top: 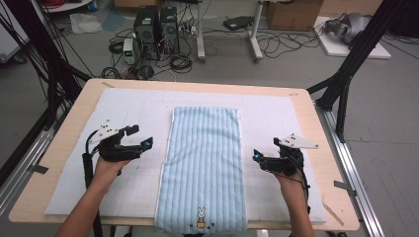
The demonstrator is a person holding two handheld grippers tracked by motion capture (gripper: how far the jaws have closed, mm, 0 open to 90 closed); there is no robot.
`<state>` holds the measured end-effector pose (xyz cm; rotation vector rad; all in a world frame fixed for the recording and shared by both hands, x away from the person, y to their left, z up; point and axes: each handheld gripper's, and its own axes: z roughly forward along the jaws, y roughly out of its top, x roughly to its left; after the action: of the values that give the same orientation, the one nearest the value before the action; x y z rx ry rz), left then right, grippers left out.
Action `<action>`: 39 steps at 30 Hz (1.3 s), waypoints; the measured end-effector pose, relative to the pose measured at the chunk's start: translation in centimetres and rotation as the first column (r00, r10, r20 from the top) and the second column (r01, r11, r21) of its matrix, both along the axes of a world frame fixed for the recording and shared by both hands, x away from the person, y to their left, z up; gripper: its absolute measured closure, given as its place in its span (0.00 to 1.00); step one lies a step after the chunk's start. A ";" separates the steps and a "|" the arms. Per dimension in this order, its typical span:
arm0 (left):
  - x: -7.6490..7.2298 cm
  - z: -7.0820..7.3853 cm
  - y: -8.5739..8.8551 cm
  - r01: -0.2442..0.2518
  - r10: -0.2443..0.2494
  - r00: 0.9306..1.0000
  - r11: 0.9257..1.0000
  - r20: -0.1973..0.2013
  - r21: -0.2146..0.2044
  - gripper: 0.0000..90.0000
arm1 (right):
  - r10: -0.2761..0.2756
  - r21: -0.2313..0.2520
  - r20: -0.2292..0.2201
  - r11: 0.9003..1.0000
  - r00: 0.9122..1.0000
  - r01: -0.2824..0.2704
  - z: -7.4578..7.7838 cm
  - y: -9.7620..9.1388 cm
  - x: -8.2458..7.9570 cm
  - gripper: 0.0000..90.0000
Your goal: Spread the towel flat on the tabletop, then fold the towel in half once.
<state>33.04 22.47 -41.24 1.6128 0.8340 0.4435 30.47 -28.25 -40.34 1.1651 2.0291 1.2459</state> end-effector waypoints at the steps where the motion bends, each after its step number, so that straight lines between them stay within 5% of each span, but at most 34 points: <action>1: 0.0 0.0 -0.1 0.004 -0.004 1.000 1.000 -0.003 0.004 0.21 | -0.006 0.004 -0.012 1.000 1.000 0.006 0.0 0.0 0.0 0.12; 25: 0.8 -0.2 -0.3 -0.034 0.034 0.998 0.999 -0.059 -0.008 0.21 | -0.019 0.032 -0.044 0.999 0.999 0.020 -0.5 -0.2 0.3 0.12; 39: 5.1 -0.1 -2.9 -0.049 0.059 0.981 0.997 -0.184 0.058 0.26 | -0.019 0.070 -0.071 0.997 0.997 0.024 -0.5 -0.4 0.1 0.12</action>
<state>38.09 19.56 -41.38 1.7023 1.0151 0.3595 30.59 -28.65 -40.85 1.2771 2.0315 1.2927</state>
